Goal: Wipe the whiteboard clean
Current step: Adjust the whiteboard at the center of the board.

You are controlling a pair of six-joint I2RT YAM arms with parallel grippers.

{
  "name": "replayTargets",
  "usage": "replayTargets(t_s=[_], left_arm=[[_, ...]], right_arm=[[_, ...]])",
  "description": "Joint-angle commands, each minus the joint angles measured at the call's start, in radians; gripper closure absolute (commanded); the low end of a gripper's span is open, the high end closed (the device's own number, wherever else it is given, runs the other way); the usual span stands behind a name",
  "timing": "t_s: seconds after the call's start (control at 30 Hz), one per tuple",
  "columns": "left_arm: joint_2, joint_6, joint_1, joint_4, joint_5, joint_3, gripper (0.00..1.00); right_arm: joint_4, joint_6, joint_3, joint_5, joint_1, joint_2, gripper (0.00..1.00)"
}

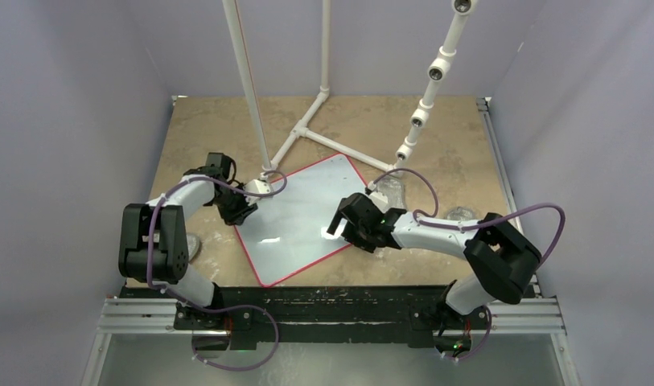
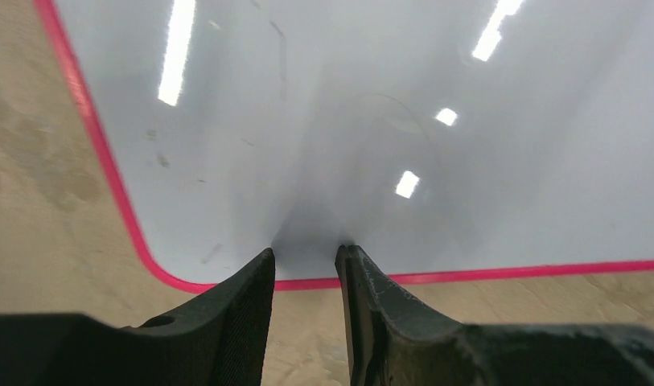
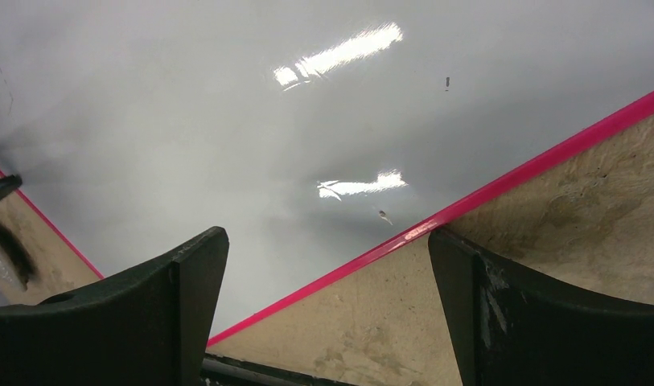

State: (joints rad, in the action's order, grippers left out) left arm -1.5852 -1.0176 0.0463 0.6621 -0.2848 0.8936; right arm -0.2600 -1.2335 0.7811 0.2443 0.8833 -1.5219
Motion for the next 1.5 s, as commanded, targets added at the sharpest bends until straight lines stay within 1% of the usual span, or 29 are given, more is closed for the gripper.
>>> replayTargets(t_s=[0.0,0.13,0.2,0.27,0.4,0.53,0.63,0.7,0.83,0.97,1.07,1.2,1.3,1.47], left_arm=[[-0.026,0.003,-0.006,0.149,-0.007,-0.023,0.65],[0.022,0.133,-0.008,0.075,-0.030,0.104,0.63],[0.022,0.215,-0.009,-0.004,0.001,0.149,0.63],[0.019,0.270,-0.011,-0.101,0.045,0.162,0.63],[-0.015,0.329,-0.013,-0.245,0.132,0.150,0.63],[-0.044,0.348,-0.014,-0.423,0.239,0.085,0.64],[-0.073,0.352,-0.013,-0.517,0.271,0.051,0.64],[-0.094,0.348,-0.011,-0.530,0.274,0.040,0.63],[-0.116,0.294,-0.008,-0.523,0.252,0.001,0.60],[-0.094,0.208,0.011,-0.412,0.184,-0.037,0.59],[-0.062,0.117,0.037,-0.388,0.203,-0.102,0.58],[-0.037,0.038,0.046,-0.292,0.148,-0.140,0.59],[0.013,-0.033,0.061,-0.209,0.099,-0.171,0.59],[0.130,-0.126,0.092,-0.096,0.056,-0.225,0.60]], right_arm=[[-0.048,0.008,-0.069,0.128,-0.024,-0.034,0.01],[-0.038,-0.001,-0.107,0.139,-0.023,-0.005,0.01],[-0.030,-0.007,-0.127,0.132,-0.021,0.008,0.01],[-0.026,-0.022,-0.149,0.128,-0.016,0.022,0.01],[-0.019,-0.044,-0.177,0.125,-0.005,0.038,0.02],[-0.011,-0.049,-0.184,0.118,-0.001,0.042,0.02],[-0.007,-0.054,-0.187,0.118,0.001,0.047,0.02],[-0.004,-0.061,-0.194,0.118,0.003,0.055,0.02],[0.006,-0.071,-0.211,0.114,0.005,0.070,0.02],[0.022,-0.077,-0.228,0.108,0.006,0.073,0.02],[0.020,-0.087,-0.228,0.113,0.006,0.065,0.01],[0.014,-0.100,-0.232,0.114,0.006,0.068,0.01],[-0.003,-0.102,-0.237,0.108,0.007,0.079,0.01],[-0.041,-0.096,-0.237,0.128,0.006,0.088,0.01]])
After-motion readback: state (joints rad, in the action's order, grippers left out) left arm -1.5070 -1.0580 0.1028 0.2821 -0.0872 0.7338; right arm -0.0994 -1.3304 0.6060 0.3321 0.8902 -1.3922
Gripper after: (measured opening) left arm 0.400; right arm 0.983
